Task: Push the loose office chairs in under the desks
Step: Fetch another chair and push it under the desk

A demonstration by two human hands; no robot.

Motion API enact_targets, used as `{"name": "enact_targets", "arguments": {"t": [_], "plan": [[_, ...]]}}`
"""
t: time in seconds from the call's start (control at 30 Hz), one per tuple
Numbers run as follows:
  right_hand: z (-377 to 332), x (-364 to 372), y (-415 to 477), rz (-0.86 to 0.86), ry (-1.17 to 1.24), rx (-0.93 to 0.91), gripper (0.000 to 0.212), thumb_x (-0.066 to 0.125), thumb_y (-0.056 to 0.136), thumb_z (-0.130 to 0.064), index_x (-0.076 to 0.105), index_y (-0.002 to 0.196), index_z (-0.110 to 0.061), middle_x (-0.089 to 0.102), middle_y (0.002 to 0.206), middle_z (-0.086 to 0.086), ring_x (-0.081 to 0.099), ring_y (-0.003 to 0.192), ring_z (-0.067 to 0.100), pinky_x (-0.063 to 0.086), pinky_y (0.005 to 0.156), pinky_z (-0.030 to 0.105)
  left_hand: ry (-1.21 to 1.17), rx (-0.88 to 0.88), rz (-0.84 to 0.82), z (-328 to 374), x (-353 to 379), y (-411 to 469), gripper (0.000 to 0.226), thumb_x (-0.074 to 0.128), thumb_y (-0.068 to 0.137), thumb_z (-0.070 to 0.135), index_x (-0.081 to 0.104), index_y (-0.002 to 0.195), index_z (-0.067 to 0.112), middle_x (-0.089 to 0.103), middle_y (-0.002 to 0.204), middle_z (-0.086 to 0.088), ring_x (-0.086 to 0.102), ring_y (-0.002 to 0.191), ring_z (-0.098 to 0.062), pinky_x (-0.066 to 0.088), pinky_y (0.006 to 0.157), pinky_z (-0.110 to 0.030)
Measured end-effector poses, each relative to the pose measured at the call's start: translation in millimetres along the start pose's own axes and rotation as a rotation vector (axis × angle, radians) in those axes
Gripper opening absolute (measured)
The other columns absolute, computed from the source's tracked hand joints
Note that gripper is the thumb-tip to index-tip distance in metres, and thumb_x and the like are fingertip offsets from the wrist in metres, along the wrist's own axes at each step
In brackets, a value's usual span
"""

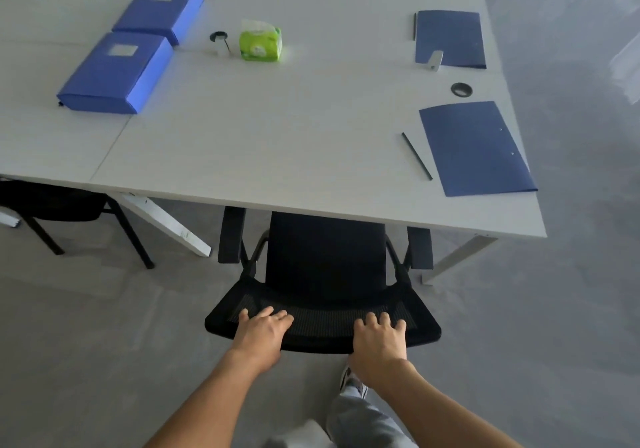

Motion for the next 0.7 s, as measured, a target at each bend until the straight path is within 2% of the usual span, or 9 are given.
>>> {"name": "enact_targets", "arguments": {"t": [0.33,0.7], "plan": [[8.3,-37.4,43.8,-0.012,0.021,-0.004,0.046,0.052,0.082,-0.036,0.052,0.125,-0.017,0.052,0.132,0.010,0.041,0.124,0.036,0.032,0.102,0.056,0.037,0.019,-0.014,-12.2,-37.3,45.2,0.075,0.054,0.087,-0.001,0.027,0.152,0.025,0.026,0.163,0.005,0.016,0.152,-0.020,0.016,0.116,-0.064],[5.7,-84.4,100.4,-0.030,0.004,0.034,0.049,0.054,0.085,-0.043,0.050,0.127,-0.018,0.049,0.135,0.009,0.039,0.128,0.035,0.031,0.103,0.056,0.065,0.058,-0.026,-39.0,-85.1,103.5,0.073,0.053,0.088,0.000,0.027,0.152,0.024,0.025,0.164,0.004,0.016,0.152,-0.022,0.017,0.115,-0.065]]}}
Point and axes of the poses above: each hand's wrist, its own y-axis towards the middle knuckle, its own x-axis out of the palm, z = x × y, the point moved 4 cm from there along y, towards the middle knuckle
